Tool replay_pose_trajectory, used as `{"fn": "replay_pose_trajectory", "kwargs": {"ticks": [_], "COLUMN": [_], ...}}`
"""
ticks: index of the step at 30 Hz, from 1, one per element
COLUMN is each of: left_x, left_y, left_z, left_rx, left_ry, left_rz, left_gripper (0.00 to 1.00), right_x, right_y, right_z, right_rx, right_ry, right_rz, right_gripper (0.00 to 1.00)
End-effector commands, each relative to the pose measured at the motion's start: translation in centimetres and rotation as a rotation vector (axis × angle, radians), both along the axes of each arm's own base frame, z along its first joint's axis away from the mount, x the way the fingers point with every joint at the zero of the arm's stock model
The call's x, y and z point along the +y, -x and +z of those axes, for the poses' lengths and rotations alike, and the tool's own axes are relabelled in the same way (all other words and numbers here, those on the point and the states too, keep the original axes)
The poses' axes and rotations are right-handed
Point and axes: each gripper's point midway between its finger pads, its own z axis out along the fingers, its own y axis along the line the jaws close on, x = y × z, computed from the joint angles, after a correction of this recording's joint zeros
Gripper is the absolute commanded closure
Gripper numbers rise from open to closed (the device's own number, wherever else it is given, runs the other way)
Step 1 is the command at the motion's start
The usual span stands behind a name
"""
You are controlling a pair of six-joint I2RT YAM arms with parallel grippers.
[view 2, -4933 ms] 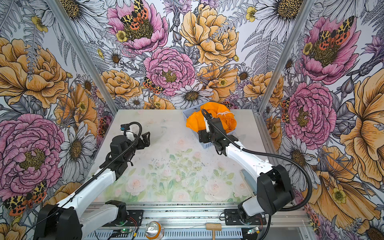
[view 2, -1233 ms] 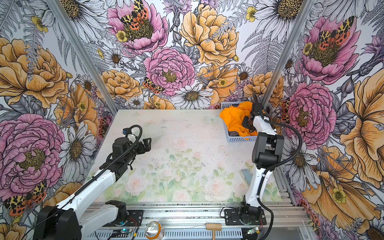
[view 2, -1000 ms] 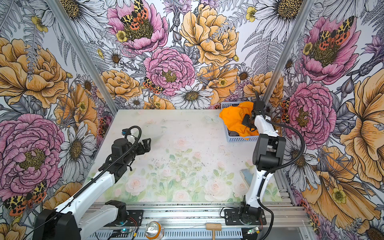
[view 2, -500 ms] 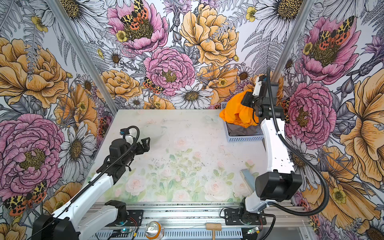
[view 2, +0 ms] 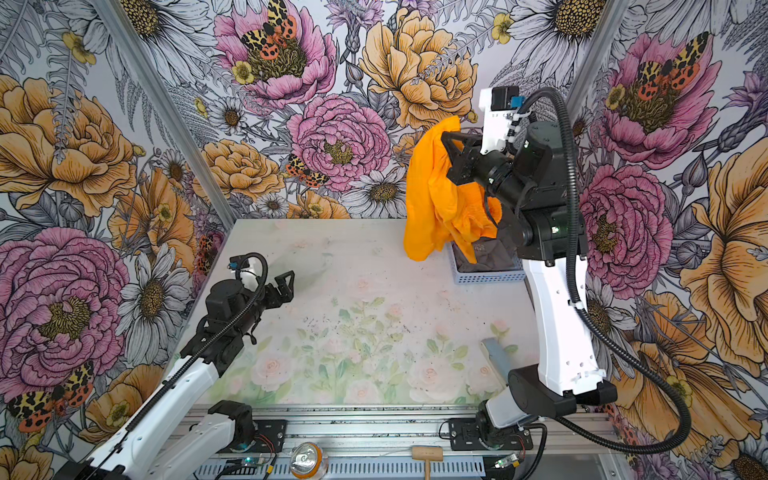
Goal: Fold and stack the mixed laundry pile
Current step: 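Lift the orange shorts out of the basket and lay them on the table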
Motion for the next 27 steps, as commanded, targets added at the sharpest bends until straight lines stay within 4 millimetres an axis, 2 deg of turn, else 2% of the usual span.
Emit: {"fn": "replay_pose_trajectory", "kwargs": {"ticks": [1, 5, 8, 11, 13, 16, 21, 22, 24, 25, 27], "left_x": [1.7, 3.8, 6.2, 8.5, 9.7, 10.8, 11.1, 10.9, 10.3, 9.9, 8.9], "left_y": [0.4, 1.4, 2.7, 4.3, 5.3, 6.1, 5.4, 5.1, 4.2, 3.8, 2.7], "left_z": [1.6, 2.5, 3.2, 4.1, 4.6, 5.1, 4.3, 4.0, 3.4, 3.2, 2.8], "left_rx": [-0.026, -0.048, -0.062, -0.074, -0.084, -0.094, -0.071, -0.063, -0.050, -0.046, -0.031], "left_ry": [0.003, 0.005, -0.019, -0.055, -0.075, -0.093, -0.082, -0.078, -0.062, -0.052, -0.034], "left_rz": [0.086, 0.194, 0.310, 0.415, 0.468, 0.504, 0.496, 0.486, 0.460, 0.440, 0.394], "left_gripper": [0.01, 0.01, 0.01, 0.01, 0.01, 0.01, 0.01, 0.01, 0.01, 0.01, 0.01], "right_x": [3.6, 9.3, 13.2, 14.7, 15.0, 14.7, 11.9, 11.3, 10.3, 10.0, 9.1], "right_y": [1.8, 2.6, 3.3, 2.8, 1.6, -0.6, -6.1, -7.2, -9.8, -10.5, -11.4], "right_z": [2.6, 3.0, 2.7, 1.5, -0.3, -4.7, -14.4, -16.4, -21.5, -23.6, -27.3], "right_rx": [-0.060, -0.040, -0.027, 0.020, 0.076, 0.171, 0.415, 0.459, 0.571, 0.621, 0.703], "right_ry": [-0.043, -0.091, -0.109, -0.111, -0.094, -0.047, -0.016, -0.006, 0.023, 0.042, 0.095], "right_rz": [0.174, 0.390, 0.526, 0.551, 0.527, 0.424, 0.240, 0.204, 0.143, 0.122, 0.057], "right_gripper": [1.00, 1.00, 1.00, 1.00, 1.00, 1.00, 1.00, 0.97, 0.62, 0.50, 0.37]}}
